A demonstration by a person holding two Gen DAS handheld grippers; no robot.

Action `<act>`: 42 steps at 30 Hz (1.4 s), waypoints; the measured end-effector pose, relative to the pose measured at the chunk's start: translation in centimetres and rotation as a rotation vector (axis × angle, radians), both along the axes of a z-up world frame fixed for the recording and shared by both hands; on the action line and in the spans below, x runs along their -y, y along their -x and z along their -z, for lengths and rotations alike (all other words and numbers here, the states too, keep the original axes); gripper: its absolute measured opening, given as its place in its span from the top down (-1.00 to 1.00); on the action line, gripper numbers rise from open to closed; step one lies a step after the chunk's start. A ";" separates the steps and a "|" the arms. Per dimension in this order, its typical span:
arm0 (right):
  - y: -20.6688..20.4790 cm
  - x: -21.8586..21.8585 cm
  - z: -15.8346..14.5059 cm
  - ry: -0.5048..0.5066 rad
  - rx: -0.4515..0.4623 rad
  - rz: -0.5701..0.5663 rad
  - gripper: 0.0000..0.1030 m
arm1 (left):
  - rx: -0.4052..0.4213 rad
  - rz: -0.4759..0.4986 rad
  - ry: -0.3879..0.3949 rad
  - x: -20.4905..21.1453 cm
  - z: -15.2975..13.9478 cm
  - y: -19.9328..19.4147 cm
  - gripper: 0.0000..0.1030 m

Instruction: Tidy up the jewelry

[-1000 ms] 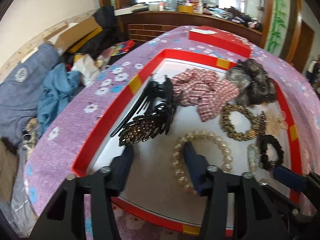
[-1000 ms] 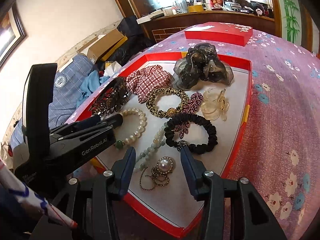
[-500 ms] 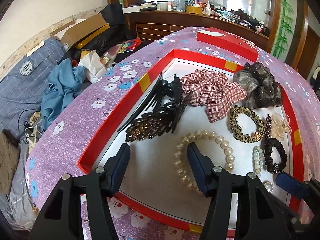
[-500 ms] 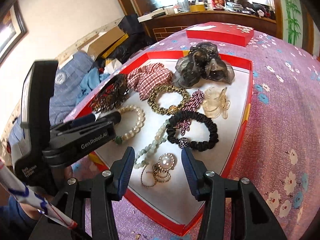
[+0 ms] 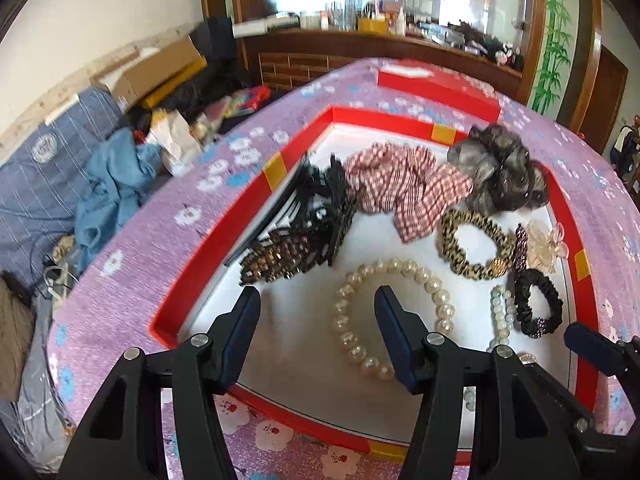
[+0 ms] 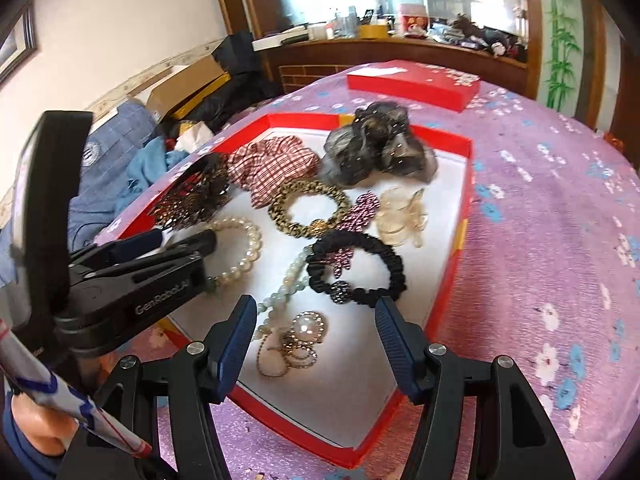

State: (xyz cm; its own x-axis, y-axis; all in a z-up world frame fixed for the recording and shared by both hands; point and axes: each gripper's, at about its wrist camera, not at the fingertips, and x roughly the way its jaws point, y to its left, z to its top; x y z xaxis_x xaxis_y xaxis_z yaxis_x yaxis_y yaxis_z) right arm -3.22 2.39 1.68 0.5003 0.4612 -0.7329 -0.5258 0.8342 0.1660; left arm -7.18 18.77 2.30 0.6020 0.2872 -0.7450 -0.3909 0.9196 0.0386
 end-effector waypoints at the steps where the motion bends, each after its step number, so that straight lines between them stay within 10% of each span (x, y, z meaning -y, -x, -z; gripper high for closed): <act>1: 0.1 0.1 -0.1 0.008 0.014 0.017 -0.29 | 0.015 0.005 -0.007 0.1 -0.2 0.2 -0.14; 21: 7.7 2.7 -5.1 0.136 0.388 0.293 -0.75 | 0.320 -0.102 -0.010 -0.3 -5.9 11.9 -0.81; 42: 9.3 4.5 -3.5 0.106 0.432 0.307 -0.83 | 0.271 -0.079 -0.149 3.2 -5.6 13.7 -0.96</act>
State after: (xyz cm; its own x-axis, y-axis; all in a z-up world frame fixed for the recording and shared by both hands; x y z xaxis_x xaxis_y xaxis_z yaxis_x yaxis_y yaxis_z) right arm -12.47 -2.14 5.21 0.8666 0.1811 -0.4649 -0.2570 0.9607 -0.1047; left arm -20.92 15.59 7.94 0.7442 0.4348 -0.5071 -0.4755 0.8780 0.0551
